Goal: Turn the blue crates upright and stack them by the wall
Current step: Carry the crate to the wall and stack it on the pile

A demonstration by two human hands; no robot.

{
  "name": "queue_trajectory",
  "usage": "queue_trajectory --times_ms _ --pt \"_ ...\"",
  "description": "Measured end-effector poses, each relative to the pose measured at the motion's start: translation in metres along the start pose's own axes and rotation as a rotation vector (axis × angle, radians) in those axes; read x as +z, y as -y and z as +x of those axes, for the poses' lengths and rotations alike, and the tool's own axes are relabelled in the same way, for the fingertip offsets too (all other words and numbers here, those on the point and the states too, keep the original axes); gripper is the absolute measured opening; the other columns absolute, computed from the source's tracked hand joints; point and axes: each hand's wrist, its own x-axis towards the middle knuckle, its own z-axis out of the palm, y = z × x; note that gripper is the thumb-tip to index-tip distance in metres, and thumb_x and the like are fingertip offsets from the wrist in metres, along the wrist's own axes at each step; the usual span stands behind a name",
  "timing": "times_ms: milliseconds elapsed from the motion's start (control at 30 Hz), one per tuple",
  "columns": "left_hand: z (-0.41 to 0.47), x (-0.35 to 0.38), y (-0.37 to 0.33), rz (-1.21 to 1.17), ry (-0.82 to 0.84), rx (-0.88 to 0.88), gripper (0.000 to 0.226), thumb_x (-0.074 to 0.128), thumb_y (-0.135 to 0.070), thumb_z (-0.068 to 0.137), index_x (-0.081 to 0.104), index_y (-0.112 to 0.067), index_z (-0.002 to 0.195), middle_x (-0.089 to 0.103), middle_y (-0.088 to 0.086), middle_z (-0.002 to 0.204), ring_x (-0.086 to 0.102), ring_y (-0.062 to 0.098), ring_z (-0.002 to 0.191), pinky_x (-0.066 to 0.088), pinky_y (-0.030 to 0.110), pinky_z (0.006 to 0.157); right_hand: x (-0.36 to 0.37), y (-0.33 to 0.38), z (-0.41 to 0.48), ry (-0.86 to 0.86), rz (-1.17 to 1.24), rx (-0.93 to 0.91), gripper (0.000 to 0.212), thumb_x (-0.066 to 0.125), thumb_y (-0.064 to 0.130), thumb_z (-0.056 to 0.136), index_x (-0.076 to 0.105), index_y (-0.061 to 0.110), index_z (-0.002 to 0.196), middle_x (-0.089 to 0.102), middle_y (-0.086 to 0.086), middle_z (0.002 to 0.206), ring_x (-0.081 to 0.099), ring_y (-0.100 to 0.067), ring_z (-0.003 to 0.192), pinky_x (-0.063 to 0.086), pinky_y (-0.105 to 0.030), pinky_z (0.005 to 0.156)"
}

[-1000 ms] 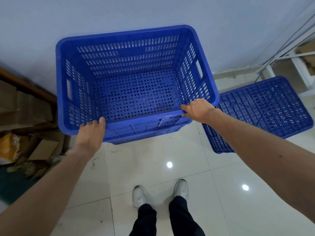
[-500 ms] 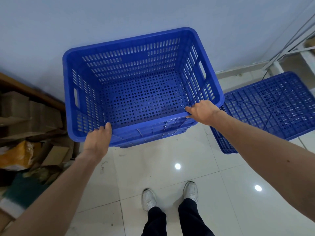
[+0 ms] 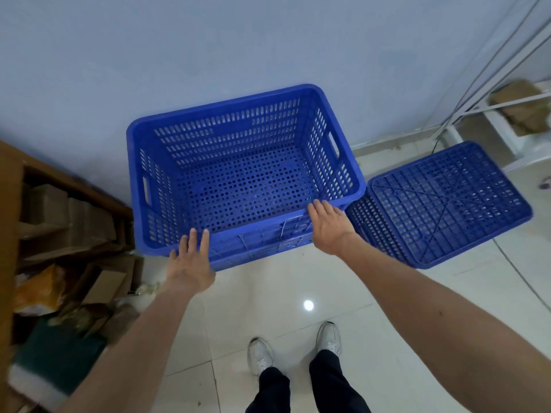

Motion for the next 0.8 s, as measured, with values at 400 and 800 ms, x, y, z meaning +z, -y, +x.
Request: queue_trajectory --times_ms 400,800 --pt "-0.113 -0.083 -0.073 -0.261 0.070 0.295 0.076 0.044 -0.043 0.100 -0.001 -0.025 0.159 -0.002 0.003 0.167 0.007 0.025 0.153 0.021 0.048 0.121 -0.046 -0.025 -0.163 0.194 0.329 0.227 0.053 0.044 0.030 0.095 0.036 0.011 0.145 0.042 -0.009 0.146 0.040 -0.028 0.135 0.036 -0.042 0.108" --pt "-0.135 -0.161 -0.235 -0.085 0.014 0.524 0.046 0.042 -0.036 0.100 0.043 -0.012 0.139 0.059 0.011 0.128 0.056 0.031 0.115 0.048 0.041 0.093 0.006 -0.115 -0.289 0.249 0.534 0.528 0.047 0.041 0.027 0.095 0.040 0.011 0.139 0.046 -0.012 0.144 0.045 -0.030 0.130 0.040 -0.042 0.106"
